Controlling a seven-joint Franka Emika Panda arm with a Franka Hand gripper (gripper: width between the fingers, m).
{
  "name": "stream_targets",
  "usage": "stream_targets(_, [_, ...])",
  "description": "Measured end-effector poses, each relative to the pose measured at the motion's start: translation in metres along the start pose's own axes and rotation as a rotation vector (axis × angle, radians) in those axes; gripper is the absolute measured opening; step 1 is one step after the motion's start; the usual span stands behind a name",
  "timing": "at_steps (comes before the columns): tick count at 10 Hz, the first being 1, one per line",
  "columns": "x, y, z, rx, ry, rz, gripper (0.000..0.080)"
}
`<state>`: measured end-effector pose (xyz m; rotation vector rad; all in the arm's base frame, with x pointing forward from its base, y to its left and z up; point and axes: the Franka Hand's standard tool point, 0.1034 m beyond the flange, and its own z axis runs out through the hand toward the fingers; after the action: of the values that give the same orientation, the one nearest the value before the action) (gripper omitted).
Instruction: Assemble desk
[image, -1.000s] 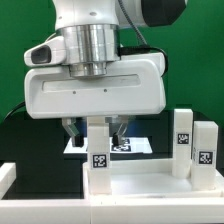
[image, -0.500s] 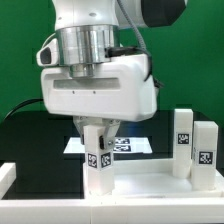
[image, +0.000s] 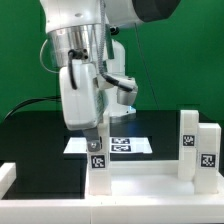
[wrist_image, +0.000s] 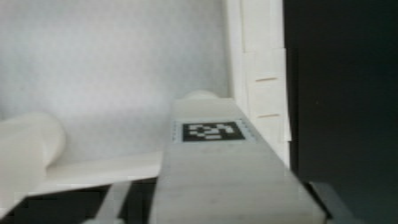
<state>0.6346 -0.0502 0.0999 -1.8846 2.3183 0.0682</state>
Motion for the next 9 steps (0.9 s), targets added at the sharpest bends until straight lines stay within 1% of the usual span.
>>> stream_targets(1, [0.0008,-0.0001,0.0001,0.0,0.001,-0.019,0.0289])
stream_targets(2, [0.0014,0.0005,-0.0003,-0.005,0.001,-0.137,0.0289])
stream_targets(3, [0.0012,0.0005,-0.0019,-0.014,-0.009,-0.329,0.0455])
stream_targets(4, [0.0,-0.0001,-0.0028,-0.015,-0.015,-0.505,0.0601])
stream_targets(5, [-0.0031,0.0046,-0.0007,-0.033,-0.036,-0.723,0.0635])
stream_targets(8, [-0.0013,0.0052,0.0001,-0.029,-0.034,-0.943,0.0649])
stream_targets(9, [-0.0001,0.0054,-0.0002,-0.042,-0.021,-1.073,0.0649])
